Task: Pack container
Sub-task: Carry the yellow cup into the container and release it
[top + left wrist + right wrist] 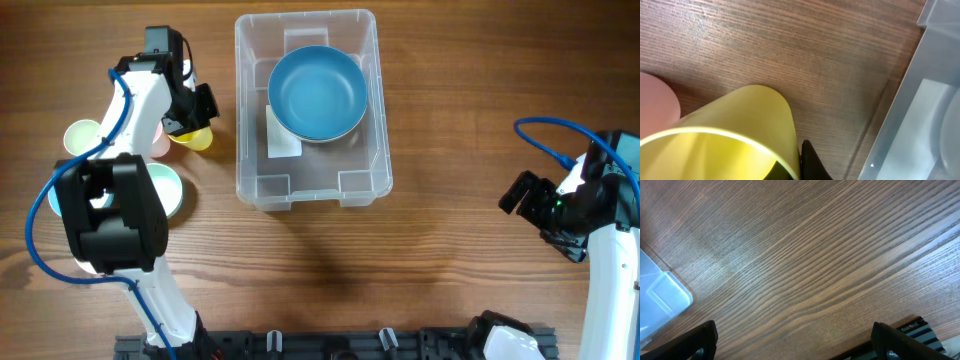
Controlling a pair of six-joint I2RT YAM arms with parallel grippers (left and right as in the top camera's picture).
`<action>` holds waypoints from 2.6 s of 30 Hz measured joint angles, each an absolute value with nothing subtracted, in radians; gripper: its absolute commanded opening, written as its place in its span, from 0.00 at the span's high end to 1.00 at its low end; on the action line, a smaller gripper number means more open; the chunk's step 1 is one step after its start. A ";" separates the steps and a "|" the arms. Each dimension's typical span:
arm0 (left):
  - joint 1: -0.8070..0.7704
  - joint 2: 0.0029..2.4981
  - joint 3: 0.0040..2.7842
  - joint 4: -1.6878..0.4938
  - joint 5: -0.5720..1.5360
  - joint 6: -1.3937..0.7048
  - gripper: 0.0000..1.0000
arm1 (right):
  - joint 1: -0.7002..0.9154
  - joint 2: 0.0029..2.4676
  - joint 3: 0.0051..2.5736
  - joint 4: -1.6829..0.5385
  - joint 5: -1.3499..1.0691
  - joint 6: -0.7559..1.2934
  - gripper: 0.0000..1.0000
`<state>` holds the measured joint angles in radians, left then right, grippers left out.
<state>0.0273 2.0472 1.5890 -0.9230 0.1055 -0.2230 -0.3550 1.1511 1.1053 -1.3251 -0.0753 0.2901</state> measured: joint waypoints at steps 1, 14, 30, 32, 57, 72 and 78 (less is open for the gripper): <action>0.022 2.045 1.592 -0.936 0.102 -0.223 0.96 | -0.355 1.151 1.105 -1.325 -0.075 0.290 0.00; -0.306 1.560 1.885 -1.111 0.013 -0.263 0.96 | -0.355 1.151 1.105 -1.322 -0.075 0.290 0.00; -0.710 1.983 1.872 -1.190 0.078 -0.505 0.96 | -0.355 1.151 1.105 -1.322 -0.076 0.290 0.00; -0.710 2.026 1.872 -1.189 0.102 -0.527 0.96 | -0.355 1.151 1.105 -1.322 -0.076 0.290 0.00; -0.710 2.143 1.872 -1.117 0.117 -0.739 0.62 | -0.355 1.151 1.105 -1.322 -0.076 0.290 0.00; -0.705 2.024 1.873 -1.105 -0.111 -0.681 0.54 | -0.355 1.151 1.105 -1.322 -0.078 0.290 0.00; -0.461 1.633 1.892 -1.318 -0.302 -0.666 0.44 | -0.355 1.151 1.105 -1.322 -0.078 0.290 0.00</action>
<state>-0.4614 1.6333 1.8915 -1.3178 -0.3023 -0.6662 -0.3550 1.1507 1.1053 -1.3220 -0.0784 0.2901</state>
